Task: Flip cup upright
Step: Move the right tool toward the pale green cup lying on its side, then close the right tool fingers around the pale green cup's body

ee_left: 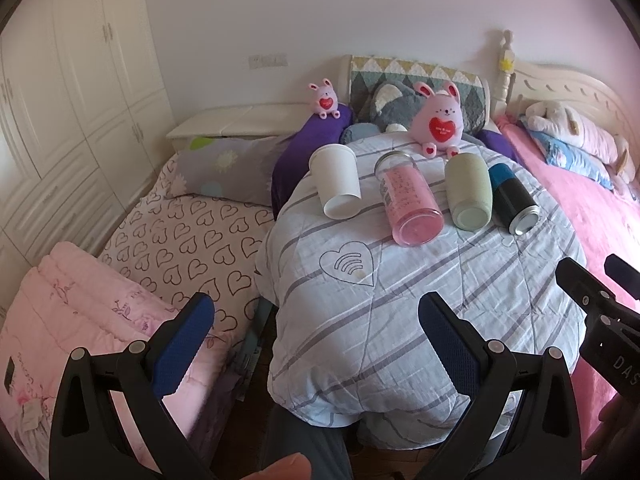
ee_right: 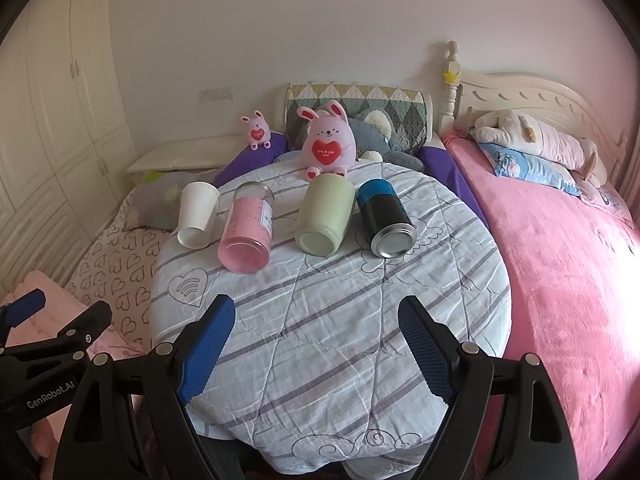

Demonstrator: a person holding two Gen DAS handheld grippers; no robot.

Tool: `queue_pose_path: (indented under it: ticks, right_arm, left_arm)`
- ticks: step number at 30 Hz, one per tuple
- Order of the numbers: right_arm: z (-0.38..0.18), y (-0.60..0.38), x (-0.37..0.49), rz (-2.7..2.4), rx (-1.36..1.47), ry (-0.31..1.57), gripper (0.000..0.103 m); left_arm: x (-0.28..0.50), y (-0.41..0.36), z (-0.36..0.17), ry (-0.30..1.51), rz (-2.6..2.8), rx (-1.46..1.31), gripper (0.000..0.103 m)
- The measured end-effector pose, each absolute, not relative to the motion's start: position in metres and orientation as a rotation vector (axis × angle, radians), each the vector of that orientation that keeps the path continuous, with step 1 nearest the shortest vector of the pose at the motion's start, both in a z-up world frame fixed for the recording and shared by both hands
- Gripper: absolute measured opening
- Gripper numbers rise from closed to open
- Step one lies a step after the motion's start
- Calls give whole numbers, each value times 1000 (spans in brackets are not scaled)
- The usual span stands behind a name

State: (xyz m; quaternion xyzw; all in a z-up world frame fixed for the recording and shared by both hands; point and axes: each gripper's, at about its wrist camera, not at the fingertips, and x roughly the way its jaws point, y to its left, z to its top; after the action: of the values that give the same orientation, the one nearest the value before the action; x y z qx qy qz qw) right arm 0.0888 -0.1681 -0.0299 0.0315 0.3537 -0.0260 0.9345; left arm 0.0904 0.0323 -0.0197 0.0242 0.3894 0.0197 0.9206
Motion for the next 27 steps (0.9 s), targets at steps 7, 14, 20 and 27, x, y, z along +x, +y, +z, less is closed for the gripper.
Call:
queue_pose_path:
  ticks: [7, 14, 20, 27]
  right_arm:
    - [-38, -161, 111, -43, 50, 748, 85]
    - [-48, -161, 158, -37, 69, 769, 85]
    - [-61, -175, 219, -59, 131, 799, 85]
    - [-89, -177, 271, -113, 123, 864, 85]
  left_arm:
    - [112, 38, -27, 811, 48, 48, 103]
    - [145, 44, -36, 812, 63, 38, 103]
    - [183, 48, -47, 817, 76, 31, 103]
    - [227, 53, -67, 841, 79, 26, 103]
